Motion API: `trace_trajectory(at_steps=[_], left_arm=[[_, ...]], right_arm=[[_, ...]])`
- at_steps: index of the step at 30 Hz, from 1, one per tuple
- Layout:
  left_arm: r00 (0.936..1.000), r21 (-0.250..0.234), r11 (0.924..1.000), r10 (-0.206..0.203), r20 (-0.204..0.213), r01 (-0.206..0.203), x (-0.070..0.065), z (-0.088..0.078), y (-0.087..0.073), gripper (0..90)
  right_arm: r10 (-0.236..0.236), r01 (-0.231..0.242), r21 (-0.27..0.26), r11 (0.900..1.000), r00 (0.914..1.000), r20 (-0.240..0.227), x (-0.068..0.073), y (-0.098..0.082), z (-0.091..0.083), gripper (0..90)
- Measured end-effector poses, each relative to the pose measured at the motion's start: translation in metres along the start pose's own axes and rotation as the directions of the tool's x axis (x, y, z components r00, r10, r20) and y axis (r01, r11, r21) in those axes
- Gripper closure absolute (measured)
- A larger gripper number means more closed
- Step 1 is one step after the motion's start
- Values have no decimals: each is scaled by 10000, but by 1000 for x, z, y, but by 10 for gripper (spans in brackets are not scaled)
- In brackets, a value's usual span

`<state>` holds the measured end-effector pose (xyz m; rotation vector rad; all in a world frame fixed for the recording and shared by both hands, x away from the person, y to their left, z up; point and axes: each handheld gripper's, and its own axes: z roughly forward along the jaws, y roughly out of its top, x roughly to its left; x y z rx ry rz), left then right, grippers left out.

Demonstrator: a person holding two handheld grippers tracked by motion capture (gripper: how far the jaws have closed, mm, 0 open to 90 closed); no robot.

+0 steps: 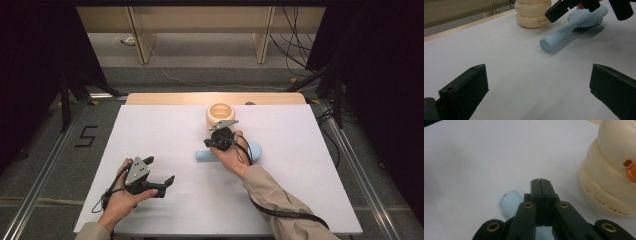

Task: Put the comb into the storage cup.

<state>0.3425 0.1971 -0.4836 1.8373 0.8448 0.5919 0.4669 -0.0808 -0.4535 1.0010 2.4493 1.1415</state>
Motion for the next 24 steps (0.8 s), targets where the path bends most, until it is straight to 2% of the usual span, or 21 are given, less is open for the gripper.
trace_trajectory(at_steps=[1,2,4,6,10,12,13,14,15,16,17,20,24], left_arm=[[10000,1,10000,3,-11,-3,0,0,0,12],[10000,-12,10000,-9,-19,9,1,0,0,12],[10000,-16,10000,-18,-34,18,1,0,0,12],[10000,-15,10000,-8,-25,8,1,-1,0,12],[10000,-2,10000,3,-19,-3,1,-1,0,13],[10000,7,10000,-3,-5,3,1,0,-1,12],[10000,14,10000,-1,-2,1,1,0,-1,13],[10000,27,10000,-4,15,4,1,0,-1,13],[10000,53,10000,-20,31,20,1,0,-1,13],[10000,52,10000,-60,41,59,1,1,-2,13],[10000,78,10000,-55,80,54,1,1,-2,13],[9999,102,9999,-65,101,64,1,2,-3,13],[9999,80,9999,-73,86,73,1,1,-3,12]], right_arm=[[150,-150,44,9999,9999,41,-2,1,4,900],[171,-176,310,9994,9997,180,-3,3,9,900],[195,-202,377,9991,9996,198,-4,4,12,900],[65,-107,781,9969,9985,540,-3,5,15,900],[109,-206,1151,9931,9964,837,-2,6,19,900],[255,-368,1348,9902,9961,846,-3,7,22,900],[207,-344,1616,9863,9961,857,-4,6,24,900],[207,-344,1616,9863,9961,857,-4,6,24,900],[195,-354,1919,9808,9963,840,-5,5,26,900],[195,-354,1919,9808,9963,840,-5,5,26,900],[198,-373,2191,9750,9965,816,-5,3,27,900],[134,-352,2360,9711,9955,935,-4,2,27,900],[148,-326,2686,9627,9976,680,-3,3,25,900]])
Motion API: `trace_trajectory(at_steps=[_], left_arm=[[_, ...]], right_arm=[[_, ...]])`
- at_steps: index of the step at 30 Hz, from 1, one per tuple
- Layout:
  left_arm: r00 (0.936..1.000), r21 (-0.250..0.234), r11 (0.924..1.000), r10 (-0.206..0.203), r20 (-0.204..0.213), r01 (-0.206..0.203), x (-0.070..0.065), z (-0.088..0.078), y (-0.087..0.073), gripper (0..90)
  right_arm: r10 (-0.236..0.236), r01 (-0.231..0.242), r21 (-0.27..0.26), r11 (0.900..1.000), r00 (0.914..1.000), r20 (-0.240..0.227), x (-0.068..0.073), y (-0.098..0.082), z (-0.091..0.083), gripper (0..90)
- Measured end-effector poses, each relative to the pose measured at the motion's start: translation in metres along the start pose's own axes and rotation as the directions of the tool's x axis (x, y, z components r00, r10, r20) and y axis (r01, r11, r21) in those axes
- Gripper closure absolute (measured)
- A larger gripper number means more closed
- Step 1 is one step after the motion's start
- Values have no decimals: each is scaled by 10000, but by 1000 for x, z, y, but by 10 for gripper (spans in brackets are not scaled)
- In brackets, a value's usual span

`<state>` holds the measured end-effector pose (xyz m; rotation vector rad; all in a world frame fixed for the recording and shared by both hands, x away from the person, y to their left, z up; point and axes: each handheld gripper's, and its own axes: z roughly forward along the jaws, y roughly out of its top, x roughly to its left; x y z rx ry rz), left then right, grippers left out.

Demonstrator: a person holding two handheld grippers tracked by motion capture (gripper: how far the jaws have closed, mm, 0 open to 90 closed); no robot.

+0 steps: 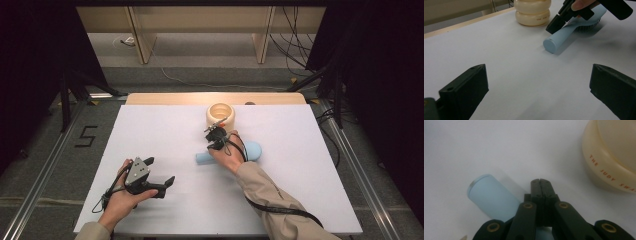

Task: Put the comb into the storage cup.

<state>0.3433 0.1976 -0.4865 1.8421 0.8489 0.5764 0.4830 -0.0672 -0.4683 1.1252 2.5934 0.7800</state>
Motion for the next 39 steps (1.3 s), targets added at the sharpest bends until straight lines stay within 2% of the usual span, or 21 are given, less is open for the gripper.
trace_trajectory(at_steps=[2,4,5,9,11,13,17,21,25,27,28,33,39], left_arm=[[10000,-12,10000,-13,8,13,0,0,0,13],[10000,-8,10000,-23,11,23,1,0,0,13],[10000,-8,10000,-23,11,23,1,0,0,12],[10000,11,10000,-25,1,25,1,-1,0,12],[10000,36,10000,-29,-11,29,1,0,-1,13],[10000,43,10000,-32,-5,32,1,0,-1,13],[10000,53,10000,-43,17,43,0,0,-1,13],[10000,86,10000,-48,5,48,0,0,-2,12],[10000,81,10000,-58,-6,58,0,0,-2,13],[10000,96,9999,-53,1,53,0,0,-2,13],[10000,98,9999,-47,3,47,0,0,-2,13],[10000,115,9999,-30,10,29,0,0,-2,13],[10000,152,9999,-46,-19,46,0,0,-3,14]], right_arm=[[20,-19,67,10000,10000,-39,0,0,-1,900],[-12,25,446,9990,9996,-297,2,-2,-4,900],[-12,25,446,9990,9996,-297,2,-2,-4,900],[-272,342,965,9947,9970,-731,8,-10,-12,900],[-360,445,1028,9937,9959,-826,9,-12,-13,900],[-758,926,1393,9859,9897,-1214,13,-19,-20,900],[-1071,1303,1694,9769,9844,-1399,18,-31,-29,900],[-1184,1478,1864,9713,9800,-1601,19,-40,-37,900],[-1344,1768,2158,9603,9711,-1975,18,-56,-46,900],[-1317,1767,2256,9581,9707,-2010,18,-59,-48,900],[-1445,1931,2393,9516,9678,-2061,16,-66,-53,900],[-1429,1981,2585,9455,9656,-2172,13,-79,-60,900],[-1121,1638,2648,9503,9734,-1998,0,-97,-72,900]])
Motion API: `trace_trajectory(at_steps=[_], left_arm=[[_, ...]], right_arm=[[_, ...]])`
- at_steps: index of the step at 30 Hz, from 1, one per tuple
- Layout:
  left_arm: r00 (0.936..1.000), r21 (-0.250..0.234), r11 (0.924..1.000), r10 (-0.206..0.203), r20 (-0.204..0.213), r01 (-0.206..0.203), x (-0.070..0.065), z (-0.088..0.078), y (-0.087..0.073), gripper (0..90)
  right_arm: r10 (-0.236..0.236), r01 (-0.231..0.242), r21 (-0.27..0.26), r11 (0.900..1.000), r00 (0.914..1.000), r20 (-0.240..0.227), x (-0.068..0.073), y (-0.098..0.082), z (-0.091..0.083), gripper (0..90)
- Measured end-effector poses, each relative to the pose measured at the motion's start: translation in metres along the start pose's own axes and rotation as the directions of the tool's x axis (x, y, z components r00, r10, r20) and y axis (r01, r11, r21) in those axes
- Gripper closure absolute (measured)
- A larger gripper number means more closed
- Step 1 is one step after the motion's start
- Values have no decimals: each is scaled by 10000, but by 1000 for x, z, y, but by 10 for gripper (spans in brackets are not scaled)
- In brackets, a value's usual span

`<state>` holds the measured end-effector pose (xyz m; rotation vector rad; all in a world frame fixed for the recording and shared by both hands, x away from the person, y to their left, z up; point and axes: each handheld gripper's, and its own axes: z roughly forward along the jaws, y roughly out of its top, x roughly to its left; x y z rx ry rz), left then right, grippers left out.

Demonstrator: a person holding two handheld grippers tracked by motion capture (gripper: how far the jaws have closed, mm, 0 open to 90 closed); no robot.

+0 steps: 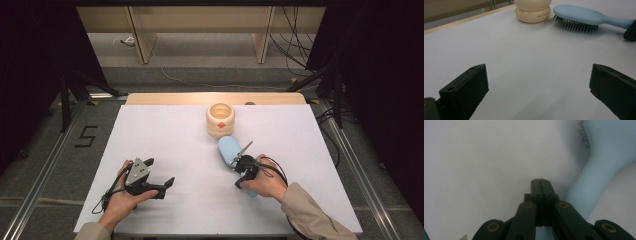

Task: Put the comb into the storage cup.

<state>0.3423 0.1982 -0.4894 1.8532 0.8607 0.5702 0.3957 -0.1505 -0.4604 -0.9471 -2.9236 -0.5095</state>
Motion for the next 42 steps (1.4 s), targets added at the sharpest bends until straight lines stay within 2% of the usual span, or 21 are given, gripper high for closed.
trace_trajectory(at_steps=[5,13,18,24,31,36,37,40,41,42], left_arm=[[10000,27,10000,6,26,-6,0,0,0,17],[10000,42,10000,7,23,-7,0,0,0,20],[10000,-16,10000,-33,-23,33,1,-1,0,23],[10000,-1,10000,-25,-12,25,1,-1,0,23],[10000,7,10000,-40,-10,40,1,0,0,23],[10000,-40,10000,-56,-59,56,2,-1,0,23],[10000,-40,10000,-56,-59,56,2,-1,0,23],[10000,-52,10000,-64,-63,63,2,-1,0,23],[10000,-54,10000,-71,-68,70,3,-1,0,23],[9999,-59,10000,-77,-78,76,3,-1,0,23]], right_arm=[[386,-386,-23,9993,9990,226,-14,-18,-9,900],[828,-827,-35,9966,9947,618,-30,-30,-15,900],[958,-945,-214,9953,9932,669,-32,-33,-16,900],[905,-881,-416,9952,9942,585,-32,-35,-17,900],[917,-884,-698,9936,9947,455,-32,-34,-21,850],[938,-913,-1336,9868,9955,130,-32,-34,-29,740],[938,-913,-1336,9868,9955,130,-32,-34,-29,740],[997,-1021,-1972,9750,9948,-217,-32,-33,-37,676],[1053,-1108,-2352,9656,9938,-355,-31,-32,-43,627],[1053,-1108,-2352,9656,9938,-355,-31,-32,-43,627]])
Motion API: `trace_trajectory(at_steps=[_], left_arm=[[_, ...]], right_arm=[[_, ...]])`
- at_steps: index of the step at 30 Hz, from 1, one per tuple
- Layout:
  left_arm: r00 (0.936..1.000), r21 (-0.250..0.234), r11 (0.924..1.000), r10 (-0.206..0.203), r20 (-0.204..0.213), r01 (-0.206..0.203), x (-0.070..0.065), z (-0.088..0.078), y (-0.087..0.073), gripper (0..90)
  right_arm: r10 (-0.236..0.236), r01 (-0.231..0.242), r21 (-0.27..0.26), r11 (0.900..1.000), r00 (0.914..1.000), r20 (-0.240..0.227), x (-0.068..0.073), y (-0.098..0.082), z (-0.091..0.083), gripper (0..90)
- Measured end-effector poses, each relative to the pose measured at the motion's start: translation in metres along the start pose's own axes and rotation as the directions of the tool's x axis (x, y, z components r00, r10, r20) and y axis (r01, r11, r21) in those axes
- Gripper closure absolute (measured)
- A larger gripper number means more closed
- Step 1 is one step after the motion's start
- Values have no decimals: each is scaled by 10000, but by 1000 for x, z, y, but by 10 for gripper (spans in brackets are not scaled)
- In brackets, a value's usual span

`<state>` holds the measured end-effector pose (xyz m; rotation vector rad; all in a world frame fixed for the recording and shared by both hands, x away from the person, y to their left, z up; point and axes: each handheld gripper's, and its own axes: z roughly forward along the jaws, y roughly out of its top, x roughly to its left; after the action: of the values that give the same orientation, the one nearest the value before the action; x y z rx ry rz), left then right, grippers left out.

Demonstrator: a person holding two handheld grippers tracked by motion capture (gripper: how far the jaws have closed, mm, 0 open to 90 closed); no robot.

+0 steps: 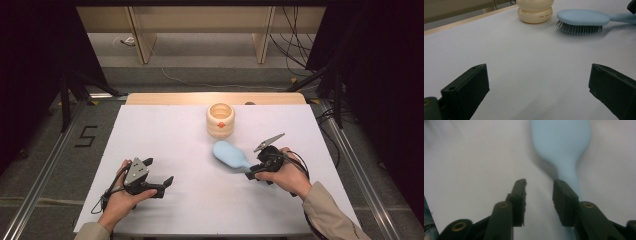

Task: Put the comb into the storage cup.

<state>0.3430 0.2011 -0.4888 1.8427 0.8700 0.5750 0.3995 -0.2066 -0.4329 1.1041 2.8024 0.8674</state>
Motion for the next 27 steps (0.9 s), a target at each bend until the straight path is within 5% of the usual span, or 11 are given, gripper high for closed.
trace_trajectory(at_steps=[6,7,10,13,16,17,18,20,21,24,27], left_arm=[[9999,-39,10000,-84,-71,83,2,-1,0,23],[9999,-52,9999,-106,-73,105,2,-1,0,23],[9999,-53,10000,-78,-74,77,3,-1,0,23],[9999,-63,9999,-99,-83,99,3,-1,0,24],[9999,-65,9999,-106,-78,105,3,-1,0,23],[9999,-58,9999,-107,-73,106,3,-1,0,23],[9999,-46,9999,-101,-85,101,3,-1,0,22],[9999,-62,9999,-121,-85,121,3,-1,0,20],[9999,-62,9999,-121,-85,121,3,-1,0,20],[9999,-73,9999,-134,-77,133,3,-1,0,20],[9999,-68,9999,-144,-83,143,3,-1,0,20]], right_arm=[[-144,126,-2011,9795,9999,-72,-2,5,-15,360],[-260,285,-2815,9591,9996,125,-3,6,-18,305],[-535,562,-3281,9430,9984,174,-5,6,-19,227],[-670,743,-4439,8930,9972,321,-8,5,-20,159],[-541,714,-4855,8713,9973,496,-9,5,-22,153],[-401,705,-5207,8508,9968,695,-10,5,-23,149],[-177,705,-5820,8102,9952,959,-12,5,-27,136],[3,696,-6327,7713,9940,1097,-15,4,-31,116],[3,696,-6327,7713,9940,1097,-15,4,-31,116],[268,683,-7081,7028,9921,1222,-18,3,-39,109],[435,677,-7512,6566,9909,1273,-19,2,-46,99]])
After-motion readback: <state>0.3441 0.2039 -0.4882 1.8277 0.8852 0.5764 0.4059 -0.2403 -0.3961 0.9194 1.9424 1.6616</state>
